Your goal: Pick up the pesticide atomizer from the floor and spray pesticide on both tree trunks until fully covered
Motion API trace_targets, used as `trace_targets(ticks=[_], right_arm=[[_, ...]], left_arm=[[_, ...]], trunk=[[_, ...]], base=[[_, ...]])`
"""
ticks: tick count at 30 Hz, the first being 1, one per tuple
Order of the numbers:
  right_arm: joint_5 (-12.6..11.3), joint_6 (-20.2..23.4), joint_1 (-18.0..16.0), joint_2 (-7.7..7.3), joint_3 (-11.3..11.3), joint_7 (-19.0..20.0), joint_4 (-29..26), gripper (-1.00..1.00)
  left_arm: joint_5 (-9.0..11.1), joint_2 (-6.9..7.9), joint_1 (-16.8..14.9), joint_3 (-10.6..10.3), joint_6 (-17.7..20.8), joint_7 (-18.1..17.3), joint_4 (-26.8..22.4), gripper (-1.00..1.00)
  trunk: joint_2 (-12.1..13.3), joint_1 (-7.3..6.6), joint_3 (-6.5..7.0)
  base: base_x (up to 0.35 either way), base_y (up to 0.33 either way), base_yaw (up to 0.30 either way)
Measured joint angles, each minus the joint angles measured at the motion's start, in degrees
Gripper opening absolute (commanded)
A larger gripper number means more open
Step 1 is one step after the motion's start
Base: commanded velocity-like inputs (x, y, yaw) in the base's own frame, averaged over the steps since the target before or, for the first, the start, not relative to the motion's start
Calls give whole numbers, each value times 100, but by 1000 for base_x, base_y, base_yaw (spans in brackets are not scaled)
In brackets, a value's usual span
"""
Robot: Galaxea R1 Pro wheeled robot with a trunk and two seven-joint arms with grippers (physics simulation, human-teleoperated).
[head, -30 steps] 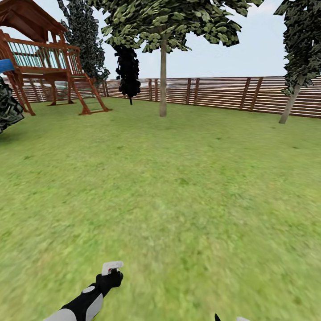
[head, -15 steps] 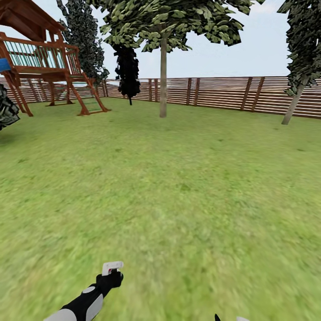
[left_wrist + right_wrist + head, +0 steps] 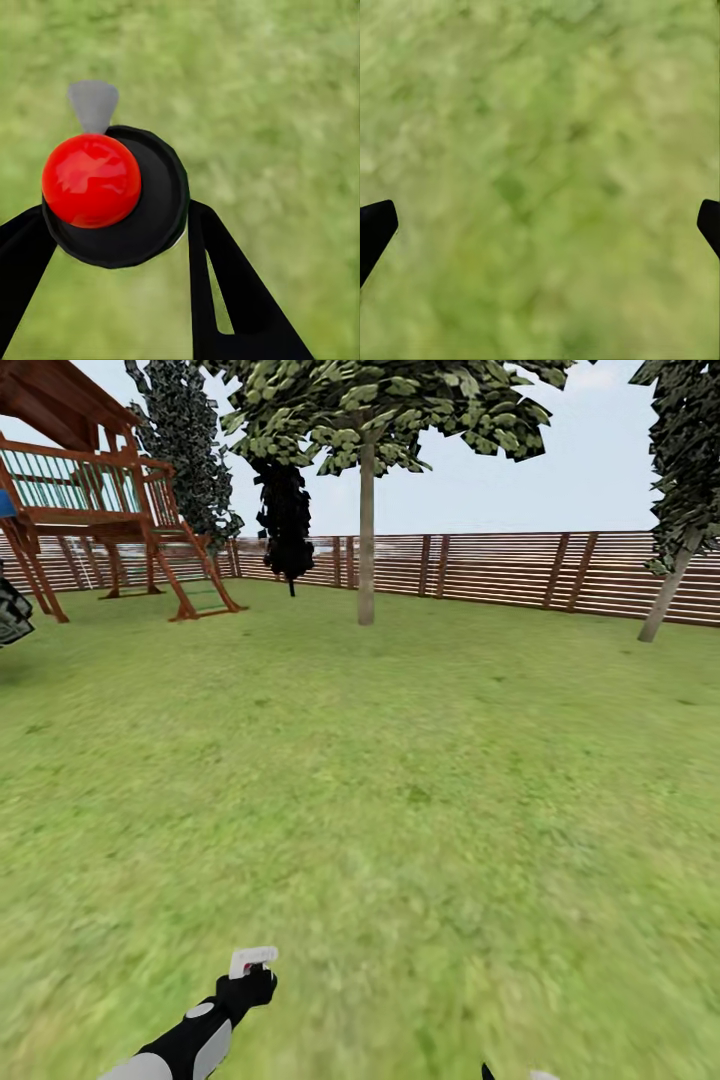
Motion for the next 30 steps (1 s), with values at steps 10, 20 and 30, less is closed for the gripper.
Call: trace_targets(ticks=[10, 20, 30], right_arm=[[0, 0, 0, 0, 0, -5, 0, 100], [0, 0, 0, 0, 0, -3, 0, 100], [0, 0, 0, 0, 0, -4, 0, 100]], left_arm=[[-4, 0, 0, 0, 0, 0, 0, -100], [-2, 9, 0, 9, 0, 0, 0, -100], [0, 9, 0, 9, 0, 0, 0, -100]], trunk=[[0, 0, 0], [0, 0, 0], [0, 0, 0]], base=[[337, 0, 0], [337, 0, 0], [337, 0, 0]])
